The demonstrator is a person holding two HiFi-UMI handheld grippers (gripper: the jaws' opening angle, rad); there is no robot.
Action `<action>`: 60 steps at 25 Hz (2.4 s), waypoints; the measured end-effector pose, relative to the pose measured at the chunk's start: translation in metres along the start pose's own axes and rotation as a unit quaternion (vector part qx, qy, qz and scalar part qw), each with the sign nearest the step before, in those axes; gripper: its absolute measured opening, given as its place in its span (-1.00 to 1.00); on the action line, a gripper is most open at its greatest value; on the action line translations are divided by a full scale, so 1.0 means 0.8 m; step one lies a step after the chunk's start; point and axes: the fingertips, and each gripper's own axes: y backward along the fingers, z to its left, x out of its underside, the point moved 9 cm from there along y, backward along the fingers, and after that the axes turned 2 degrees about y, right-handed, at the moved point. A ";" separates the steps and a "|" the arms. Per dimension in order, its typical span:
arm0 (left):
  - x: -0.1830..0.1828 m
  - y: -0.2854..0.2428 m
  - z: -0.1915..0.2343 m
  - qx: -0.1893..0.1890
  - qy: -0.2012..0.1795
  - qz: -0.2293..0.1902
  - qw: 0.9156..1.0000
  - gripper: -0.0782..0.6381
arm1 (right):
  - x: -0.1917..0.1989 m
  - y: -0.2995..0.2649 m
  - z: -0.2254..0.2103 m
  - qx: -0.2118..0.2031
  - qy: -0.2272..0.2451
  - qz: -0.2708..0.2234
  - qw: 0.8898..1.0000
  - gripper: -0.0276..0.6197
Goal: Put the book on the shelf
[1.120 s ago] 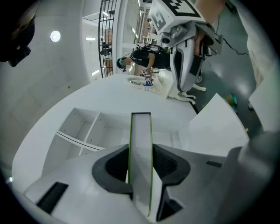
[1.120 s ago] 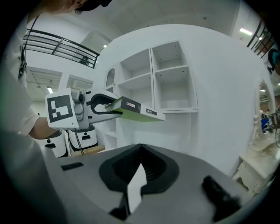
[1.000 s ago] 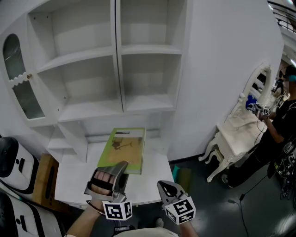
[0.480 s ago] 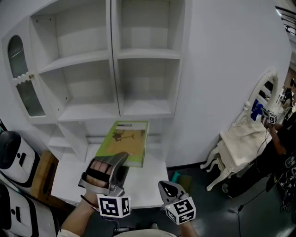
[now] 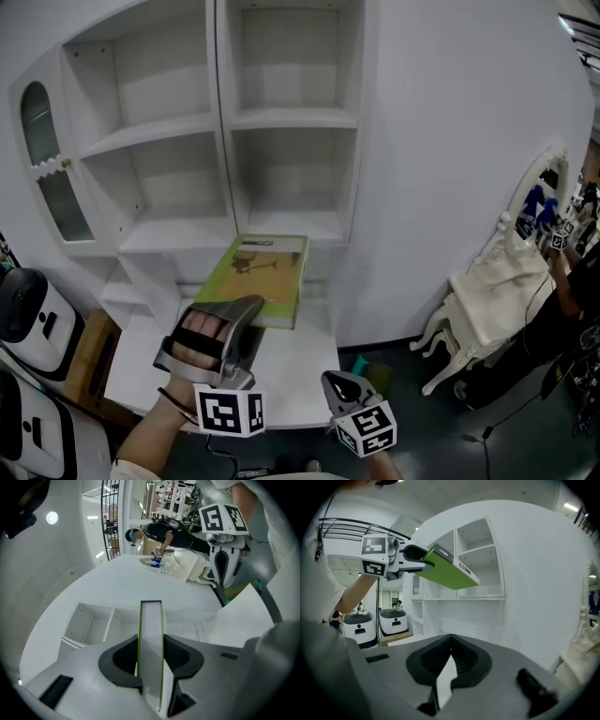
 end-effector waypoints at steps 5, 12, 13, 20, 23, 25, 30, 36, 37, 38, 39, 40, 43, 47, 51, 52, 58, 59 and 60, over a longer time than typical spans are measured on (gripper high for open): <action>-0.011 -0.006 0.025 -0.011 -0.008 -0.007 1.000 -0.36 | 0.004 0.001 -0.006 -0.002 -0.004 0.002 1.000 -0.88; -0.021 -0.015 0.067 -0.031 -0.020 -0.012 0.999 -0.36 | 0.007 -0.003 -0.004 -0.009 -0.009 0.004 1.000 -0.88; -0.022 -0.017 0.074 -0.031 -0.021 -0.013 0.999 -0.36 | 0.007 -0.004 -0.005 -0.010 -0.009 0.004 1.000 -0.88; -0.026 -0.029 0.121 -0.035 -0.023 -0.020 0.999 -0.36 | 0.008 -0.008 -0.011 -0.006 -0.014 0.006 1.000 -0.87; -0.026 -0.034 0.139 -0.042 -0.031 -0.016 0.999 -0.36 | 0.010 -0.009 -0.013 -0.004 -0.018 0.005 1.000 -0.88; -0.027 -0.035 0.150 -0.046 -0.036 -0.012 0.998 -0.36 | 0.009 -0.010 -0.015 -0.003 -0.020 0.003 1.000 -0.88; -0.032 -0.032 0.172 -0.050 -0.032 -0.016 0.998 -0.36 | 0.008 -0.014 -0.016 -0.003 -0.024 0.002 1.000 -0.88; -0.038 -0.020 0.203 -0.070 -0.040 -0.015 0.997 -0.36 | 0.006 -0.018 -0.018 -0.003 -0.023 0.000 1.000 -0.88; -0.040 -0.018 0.208 -0.076 -0.041 -0.015 0.996 -0.36 | 0.006 -0.017 -0.019 -0.002 -0.023 0.000 1.000 -0.88; -0.042 -0.017 0.214 -0.081 -0.042 -0.016 0.996 -0.36 | 0.006 -0.016 -0.021 0.000 -0.022 -0.001 1.000 -0.88; -0.043 -0.016 0.220 -0.086 -0.043 -0.018 0.995 -0.36 | 0.006 -0.015 -0.023 0.001 -0.021 -0.001 1.000 -0.88; -0.045 -0.016 0.226 -0.090 -0.043 -0.019 0.995 -0.36 | 0.006 -0.015 -0.024 0.002 -0.020 0.000 1.000 -0.88; -0.049 -0.016 0.241 -0.100 -0.051 -0.019 0.993 -0.36 | 0.007 -0.011 -0.024 0.003 -0.019 0.002 1.000 -0.87; -0.057 -0.024 0.259 -0.105 -0.051 -0.024 0.993 -0.36 | 0.008 -0.003 -0.028 0.009 -0.021 0.004 1.000 -0.88; -0.060 -0.042 0.273 -0.112 -0.042 -0.028 0.992 -0.36 | 0.012 0.003 -0.030 0.013 -0.021 0.005 1.000 -0.88; -0.060 -0.048 0.274 -0.113 -0.043 -0.025 0.992 -0.36 | 0.013 0.005 -0.030 0.013 -0.022 0.005 1.000 -0.87; -0.049 -0.089 0.273 -0.097 -0.039 -0.002 0.995 -0.36 | 0.017 0.013 -0.037 0.024 -0.028 0.005 0.999 -0.88; -0.048 -0.095 0.271 -0.094 -0.039 0.000 0.995 -0.36 | 0.019 0.015 -0.039 0.025 -0.030 0.007 0.999 -0.88; -0.047 -0.100 0.270 -0.092 -0.040 0.001 0.995 -0.36 | 0.022 0.016 -0.041 0.027 -0.031 0.008 0.999 -0.88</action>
